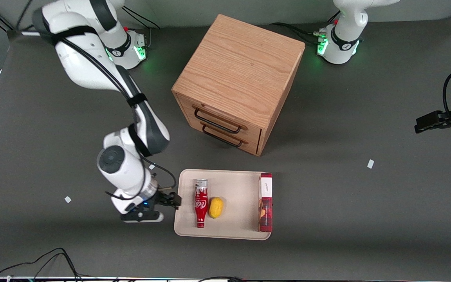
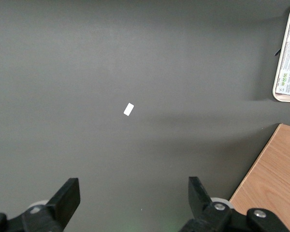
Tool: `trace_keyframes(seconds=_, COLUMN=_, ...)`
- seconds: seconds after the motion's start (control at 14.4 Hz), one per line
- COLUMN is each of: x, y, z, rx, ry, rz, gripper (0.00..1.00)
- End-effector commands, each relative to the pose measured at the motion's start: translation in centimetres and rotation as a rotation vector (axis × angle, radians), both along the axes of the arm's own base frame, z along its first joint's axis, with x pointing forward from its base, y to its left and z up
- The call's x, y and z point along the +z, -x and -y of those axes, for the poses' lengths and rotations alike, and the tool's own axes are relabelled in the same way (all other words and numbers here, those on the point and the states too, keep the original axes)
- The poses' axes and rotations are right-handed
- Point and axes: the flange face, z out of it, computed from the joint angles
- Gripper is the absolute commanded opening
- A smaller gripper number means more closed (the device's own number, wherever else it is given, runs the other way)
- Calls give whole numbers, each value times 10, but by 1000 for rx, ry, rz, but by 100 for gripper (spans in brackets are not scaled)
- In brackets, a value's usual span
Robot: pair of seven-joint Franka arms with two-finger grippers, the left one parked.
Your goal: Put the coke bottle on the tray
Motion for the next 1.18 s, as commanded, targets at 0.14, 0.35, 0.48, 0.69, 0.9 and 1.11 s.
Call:
trace_keyframes(seconds=0.14, x=96, y=54, z=74, rx=-19, ry=52, rz=-135, gripper=100)
trace_keyframes(seconds=0.35, x=148, y=78, z=124, rx=-73, ry=58, rz=-183, gripper=100)
trace_keyframes(seconds=0.48, x=172, y=104, z=162, rx=-88, ry=13, rz=-180, gripper=100)
trace_keyframes(seconds=0.69, x=204, y=148, z=210, rx=-107, ry=-36, rz=-188, gripper=100)
trace_keyframes(seconds=0.9, x=235, y=176, z=230, rx=-114, ry=-43, rz=-242, gripper=100)
trace_keyframes(seconds=1.11, x=263, y=188, z=238, rx=-104, ry=28, rz=-270, gripper=100)
